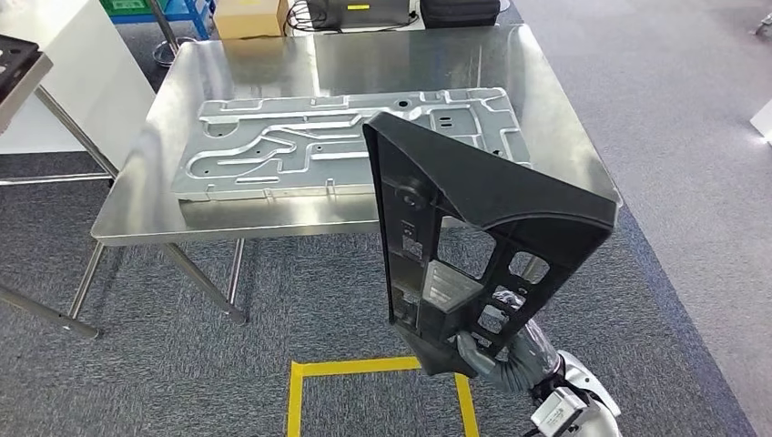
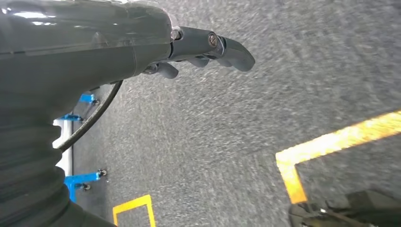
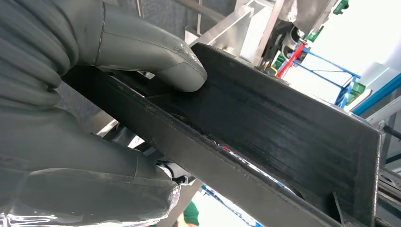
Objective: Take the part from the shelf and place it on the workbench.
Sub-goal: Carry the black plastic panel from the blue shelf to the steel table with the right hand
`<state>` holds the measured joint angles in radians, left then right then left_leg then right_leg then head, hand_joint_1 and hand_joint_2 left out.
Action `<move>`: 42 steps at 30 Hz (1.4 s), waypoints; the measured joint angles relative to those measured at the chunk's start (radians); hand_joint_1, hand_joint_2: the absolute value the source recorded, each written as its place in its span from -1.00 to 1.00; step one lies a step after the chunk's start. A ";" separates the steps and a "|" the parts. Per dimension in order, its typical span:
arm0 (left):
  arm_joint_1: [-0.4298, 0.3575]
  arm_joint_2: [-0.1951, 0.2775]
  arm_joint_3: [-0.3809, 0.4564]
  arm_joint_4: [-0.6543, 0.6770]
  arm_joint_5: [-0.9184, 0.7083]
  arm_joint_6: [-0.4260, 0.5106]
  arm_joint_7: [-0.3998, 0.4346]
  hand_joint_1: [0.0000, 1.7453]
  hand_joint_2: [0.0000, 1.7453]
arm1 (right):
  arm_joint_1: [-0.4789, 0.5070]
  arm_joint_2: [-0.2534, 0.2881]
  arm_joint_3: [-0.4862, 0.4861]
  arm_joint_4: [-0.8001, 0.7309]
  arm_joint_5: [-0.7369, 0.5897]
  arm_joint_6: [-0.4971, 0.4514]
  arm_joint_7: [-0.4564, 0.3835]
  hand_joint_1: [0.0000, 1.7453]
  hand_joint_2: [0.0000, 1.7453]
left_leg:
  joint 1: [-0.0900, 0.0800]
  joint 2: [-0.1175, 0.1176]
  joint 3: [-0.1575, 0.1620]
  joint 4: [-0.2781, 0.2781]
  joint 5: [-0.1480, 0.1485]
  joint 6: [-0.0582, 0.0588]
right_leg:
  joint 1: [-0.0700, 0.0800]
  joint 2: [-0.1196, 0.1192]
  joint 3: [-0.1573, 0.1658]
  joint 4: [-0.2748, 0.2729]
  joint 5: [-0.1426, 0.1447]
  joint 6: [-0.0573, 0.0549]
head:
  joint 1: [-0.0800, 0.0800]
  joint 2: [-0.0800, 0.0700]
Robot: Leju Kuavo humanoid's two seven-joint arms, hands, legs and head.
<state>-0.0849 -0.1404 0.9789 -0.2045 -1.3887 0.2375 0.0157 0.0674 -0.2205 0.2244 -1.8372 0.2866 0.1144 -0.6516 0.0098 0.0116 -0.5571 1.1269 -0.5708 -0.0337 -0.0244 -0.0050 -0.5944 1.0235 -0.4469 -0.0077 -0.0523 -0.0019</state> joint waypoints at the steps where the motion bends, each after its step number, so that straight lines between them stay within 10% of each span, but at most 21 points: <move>1: 0.001 0.000 0.000 0.000 -0.001 -0.004 0.002 -1.00 1.00 | -0.003 -0.001 0.000 0.000 0.000 0.002 0.002 1.00 1.00 | 0.000 -0.002 -0.041 0.071 -0.028 -0.002 | 0.002 0.001 0.004 0.000 -0.004 -0.004 | 0.000 0.000; 4: 0.005 -0.001 0.000 0.000 -0.003 -0.011 0.008 -1.00 1.00 | -0.005 -0.001 0.000 0.000 0.000 0.006 0.005 1.00 1.00 | 0.000 -0.003 -0.120 0.162 -0.020 0.000 | 0.009 0.010 0.019 0.001 -0.017 -0.008 | 0.000 0.000; 8: 0.008 0.001 0.000 0.000 -0.003 -0.011 0.010 -1.00 1.00 | -0.010 -0.001 0.000 0.000 0.000 0.007 0.005 1.00 1.00 | -0.010 -0.014 -0.052 -0.063 0.134 0.033 | 0.016 0.019 0.047 0.001 -0.039 -0.002 | 0.000 0.000; 14: 0.005 0.000 0.000 0.000 -0.003 -0.012 0.010 -1.00 1.00 | -0.013 0.000 0.000 -0.001 0.000 0.007 0.008 1.00 1.00 | -0.012 -0.015 -0.027 -0.122 0.145 0.049 | 0.013 0.019 0.048 0.008 -0.055 0.025 | 0.000 0.000; 19: 0.003 -0.003 0.000 0.000 -0.003 -0.016 0.011 -1.00 1.00 | -0.011 0.002 0.001 -0.002 0.000 0.010 0.011 1.00 1.00 | -0.006 -0.012 -0.014 -0.136 0.145 0.060 | 0.002 0.012 -0.084 0.251 -0.154 0.044 | 0.000 0.000; 24: 0.004 -0.007 0.000 0.000 -0.004 -0.018 0.011 -1.00 1.00 | -0.013 0.002 0.001 -0.001 -0.008 0.024 0.014 1.00 1.00 | -0.003 -0.013 -0.010 -0.110 0.121 0.040 | -0.010 -0.001 -0.008 0.051 -0.022 0.053 | 0.000 0.000; 30: 0.003 -0.007 0.000 0.000 -0.005 -0.019 0.011 -1.00 1.00 | -0.019 0.001 0.001 -0.001 -0.017 0.034 0.020 1.00 1.00 | -0.001 -0.012 -0.026 -0.067 0.084 0.005 | -0.006 0.005 0.004 0.015 -0.018 0.012 | 0.000 0.000; 35: 0.005 -0.009 0.000 0.000 -0.004 -0.009 0.011 -1.00 1.00 | -0.038 -0.001 0.002 -0.001 -0.024 0.059 0.034 1.00 1.00 | 0.000 -0.012 -0.144 0.178 -0.016 -0.002 | 0.002 0.006 0.005 0.014 -0.021 -0.001 | 0.000 0.000; 39: 0.004 -0.009 0.000 0.000 -0.005 0.014 0.009 -1.00 1.00 | -0.054 -0.001 0.003 0.000 -0.033 0.067 0.038 1.00 1.00 | -0.008 -0.014 -0.048 -0.033 0.094 0.028 | 0.008 0.010 0.016 0.014 -0.029 0.005 | 0.000 0.000; 42: 0.002 -0.009 0.000 0.000 -0.004 0.017 0.008 -1.00 1.00 | -0.061 -0.001 0.005 0.005 -0.036 0.070 0.039 1.00 1.00 | -0.017 -0.012 -0.019 -0.103 0.103 0.045 | 0.007 0.010 0.020 0.018 -0.023 0.024 | 0.000 0.000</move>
<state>-0.0833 -0.1494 0.9789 -0.2045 -1.3927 0.2542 0.0233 0.0068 -0.2216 0.2295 -1.8319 0.2504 0.1844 -0.6128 -0.0072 0.0000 -0.5761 1.0234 -0.4676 0.0116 -0.0171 0.0051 -0.5740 1.0413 -0.4699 0.0166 -0.0524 -0.0019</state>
